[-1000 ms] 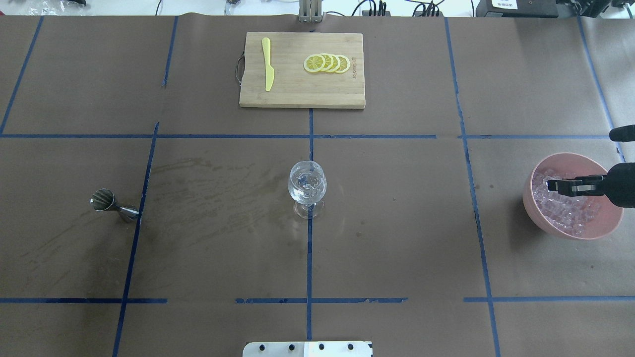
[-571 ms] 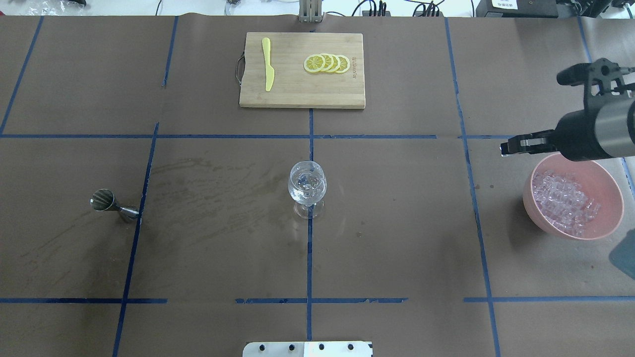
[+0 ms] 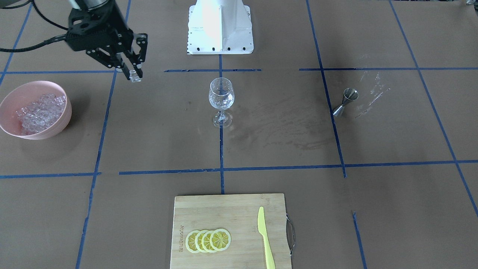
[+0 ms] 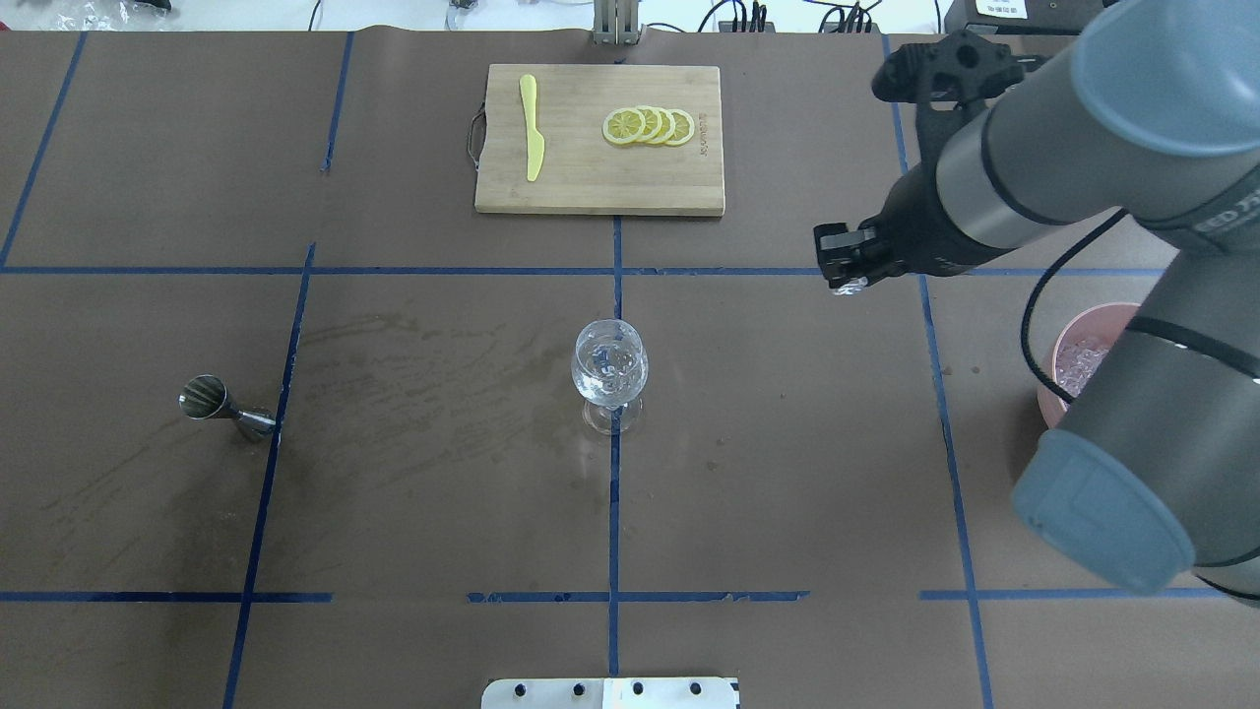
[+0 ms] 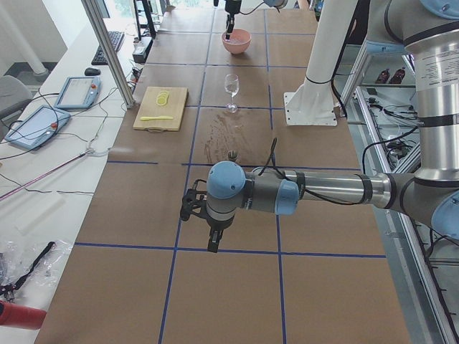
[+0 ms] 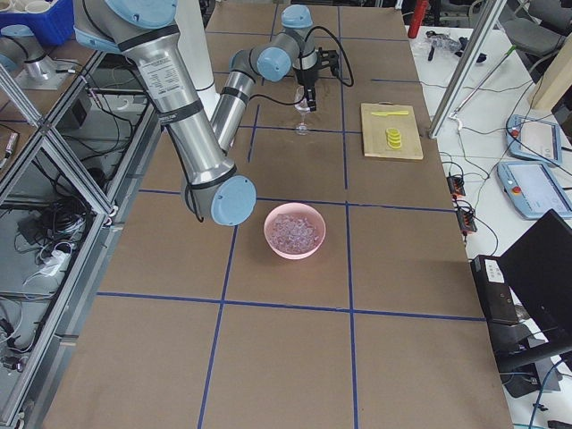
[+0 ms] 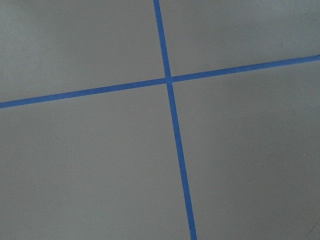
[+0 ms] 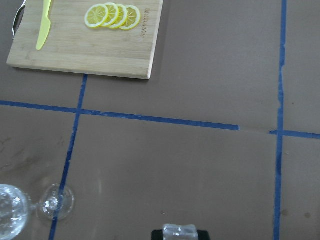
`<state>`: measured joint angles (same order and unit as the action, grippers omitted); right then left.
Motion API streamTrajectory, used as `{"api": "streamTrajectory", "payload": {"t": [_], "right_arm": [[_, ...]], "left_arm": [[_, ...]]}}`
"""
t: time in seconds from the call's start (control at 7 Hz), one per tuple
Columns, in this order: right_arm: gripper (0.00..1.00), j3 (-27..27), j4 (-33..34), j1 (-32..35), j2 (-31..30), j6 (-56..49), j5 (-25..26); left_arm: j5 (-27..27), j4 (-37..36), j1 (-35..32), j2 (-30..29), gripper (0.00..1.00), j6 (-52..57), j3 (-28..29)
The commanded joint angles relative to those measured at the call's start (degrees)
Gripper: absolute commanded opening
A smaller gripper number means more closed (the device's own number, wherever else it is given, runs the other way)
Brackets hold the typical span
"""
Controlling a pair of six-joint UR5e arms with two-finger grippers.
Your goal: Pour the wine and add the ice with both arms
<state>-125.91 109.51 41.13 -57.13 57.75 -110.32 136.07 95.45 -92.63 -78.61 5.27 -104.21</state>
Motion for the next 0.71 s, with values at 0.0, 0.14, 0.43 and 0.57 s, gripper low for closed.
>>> {"api": "streamTrajectory", "payload": {"t": [0.0,0.14,0.43,0.57], "right_arm": [[0.0,8.3,2.8,-8.5,12.1,7.6,8.7],[0.0,13.1,2.8,-10.4,17.0,10.0,10.8],[0.0,19.2,2.8,-14.0,22.5,13.0,14.1],[0.0,21.1,2.7,-15.2,23.5,13.5,16.4]], "left_arm": [[0.0,0.0,0.0,0.1,1.0,0.0,-0.7],[0.0,0.0,0.0,0.1,1.0,0.0,-0.9],[0.0,0.0,0.0,0.1,1.0,0.0,-0.9],[0.0,0.0,0.0,0.1,1.0,0.0,-1.0]]}}
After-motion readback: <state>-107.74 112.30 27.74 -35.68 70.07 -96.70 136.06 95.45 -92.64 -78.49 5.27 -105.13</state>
